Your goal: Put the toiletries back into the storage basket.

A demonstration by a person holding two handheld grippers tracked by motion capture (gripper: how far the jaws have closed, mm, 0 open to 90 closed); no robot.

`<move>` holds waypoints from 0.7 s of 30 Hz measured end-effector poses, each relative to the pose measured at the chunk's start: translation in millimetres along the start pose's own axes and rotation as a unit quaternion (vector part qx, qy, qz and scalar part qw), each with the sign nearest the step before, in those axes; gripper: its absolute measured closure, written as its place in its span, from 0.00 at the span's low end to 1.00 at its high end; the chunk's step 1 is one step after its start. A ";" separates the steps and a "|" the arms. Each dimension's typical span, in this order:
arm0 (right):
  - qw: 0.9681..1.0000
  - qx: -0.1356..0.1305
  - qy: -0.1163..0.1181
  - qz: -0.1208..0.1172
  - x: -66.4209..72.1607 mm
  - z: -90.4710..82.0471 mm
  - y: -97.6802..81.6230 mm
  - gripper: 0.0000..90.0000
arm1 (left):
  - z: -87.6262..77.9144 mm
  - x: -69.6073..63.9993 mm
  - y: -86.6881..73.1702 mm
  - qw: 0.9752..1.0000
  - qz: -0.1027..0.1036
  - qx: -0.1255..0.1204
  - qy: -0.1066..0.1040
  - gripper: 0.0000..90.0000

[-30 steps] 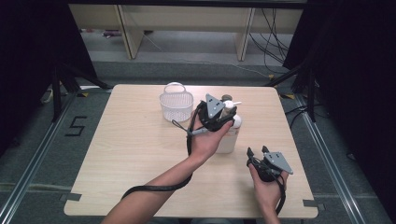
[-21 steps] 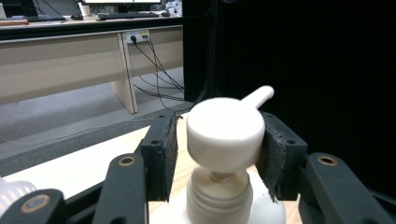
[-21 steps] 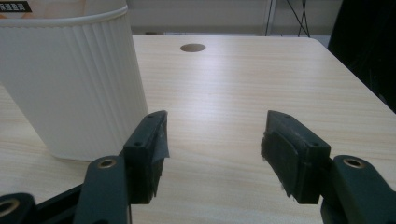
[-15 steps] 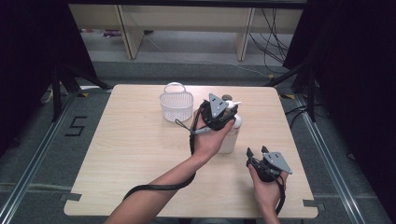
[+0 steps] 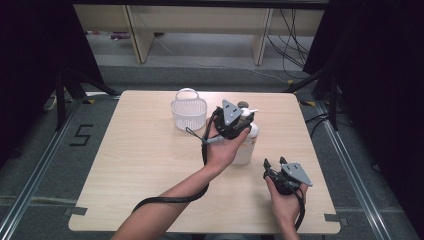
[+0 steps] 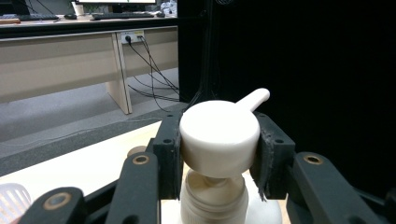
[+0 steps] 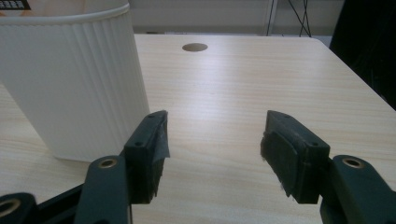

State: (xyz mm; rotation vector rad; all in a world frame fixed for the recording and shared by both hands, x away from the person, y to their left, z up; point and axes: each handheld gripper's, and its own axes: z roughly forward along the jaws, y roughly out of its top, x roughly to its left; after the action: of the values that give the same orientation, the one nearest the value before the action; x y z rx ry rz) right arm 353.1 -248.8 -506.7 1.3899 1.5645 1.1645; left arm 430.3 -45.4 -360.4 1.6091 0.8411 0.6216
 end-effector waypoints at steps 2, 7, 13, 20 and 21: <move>1.000 0.006 -0.001 -0.001 -1.0 -1.2 0.7 0.46 | -0.6 0.6 0.4 1.000 0.000 -0.002 -0.001 0.65; 1.000 0.014 -0.009 0.005 -0.6 -2.5 0.9 0.46 | -8.9 5.0 5.7 1.000 0.003 -0.009 -0.005 0.65; 1.000 0.008 -0.012 0.015 0.8 -3.0 1.2 0.46 | -21.3 14.0 12.2 1.000 0.003 -0.011 -0.005 0.65; 1.000 -0.001 -0.014 -0.007 -1.3 -1.9 1.5 0.46 | -42.6 36.7 20.4 1.000 0.005 -0.017 0.003 0.65; 1.000 -0.001 -0.014 -0.007 -1.3 -1.9 1.5 0.46 | -42.6 36.7 20.4 1.000 0.005 -0.017 0.003 0.65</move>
State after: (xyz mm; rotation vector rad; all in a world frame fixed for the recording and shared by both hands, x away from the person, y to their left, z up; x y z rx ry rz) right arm 352.0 -250.4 -504.6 1.3867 1.5495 1.1334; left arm 423.1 7.6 -333.6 1.5835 0.8224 0.6448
